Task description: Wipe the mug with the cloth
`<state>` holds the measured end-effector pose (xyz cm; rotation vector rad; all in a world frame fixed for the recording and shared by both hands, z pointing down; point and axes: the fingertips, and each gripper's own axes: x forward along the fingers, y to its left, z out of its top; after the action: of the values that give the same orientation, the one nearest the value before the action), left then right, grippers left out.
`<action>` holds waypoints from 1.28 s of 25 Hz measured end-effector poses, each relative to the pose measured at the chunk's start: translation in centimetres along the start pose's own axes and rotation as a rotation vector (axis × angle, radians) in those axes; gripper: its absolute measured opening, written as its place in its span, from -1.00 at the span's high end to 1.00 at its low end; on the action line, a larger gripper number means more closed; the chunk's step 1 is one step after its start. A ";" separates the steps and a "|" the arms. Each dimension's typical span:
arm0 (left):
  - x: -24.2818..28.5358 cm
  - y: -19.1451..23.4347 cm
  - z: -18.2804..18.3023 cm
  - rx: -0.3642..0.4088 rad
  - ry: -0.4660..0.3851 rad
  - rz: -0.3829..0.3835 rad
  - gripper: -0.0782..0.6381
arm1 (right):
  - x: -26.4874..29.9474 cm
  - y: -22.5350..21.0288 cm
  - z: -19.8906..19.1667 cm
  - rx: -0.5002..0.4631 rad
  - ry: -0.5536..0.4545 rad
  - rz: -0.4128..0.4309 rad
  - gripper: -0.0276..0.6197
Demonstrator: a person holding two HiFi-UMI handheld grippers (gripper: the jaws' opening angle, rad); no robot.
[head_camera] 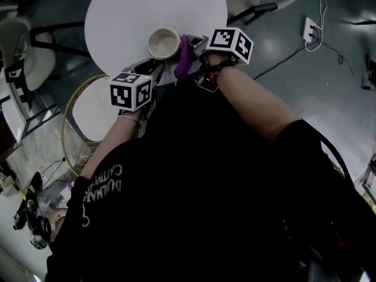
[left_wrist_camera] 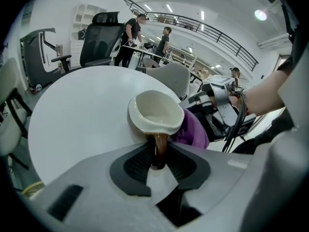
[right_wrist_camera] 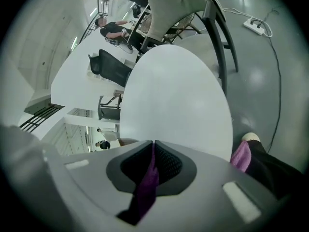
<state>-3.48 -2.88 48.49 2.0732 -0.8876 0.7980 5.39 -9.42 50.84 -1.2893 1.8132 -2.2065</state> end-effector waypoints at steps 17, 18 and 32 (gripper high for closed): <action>0.3 1.1 0.9 -0.129 0.014 0.035 0.55 | 1.5 0.8 -0.1 0.016 0.048 0.014 0.85; 0.4 1.0 0.9 -0.135 0.011 0.038 0.55 | 1.5 0.8 -0.2 0.015 0.053 0.023 0.85; 1.0 0.5 0.7 -0.151 0.005 0.083 0.58 | 0.7 -0.9 -2.3 0.055 0.056 -0.166 0.85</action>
<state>-3.13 -4.07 49.06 1.9126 -1.0055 0.7546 3.98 -7.57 52.02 -1.4290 1.7080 -2.3808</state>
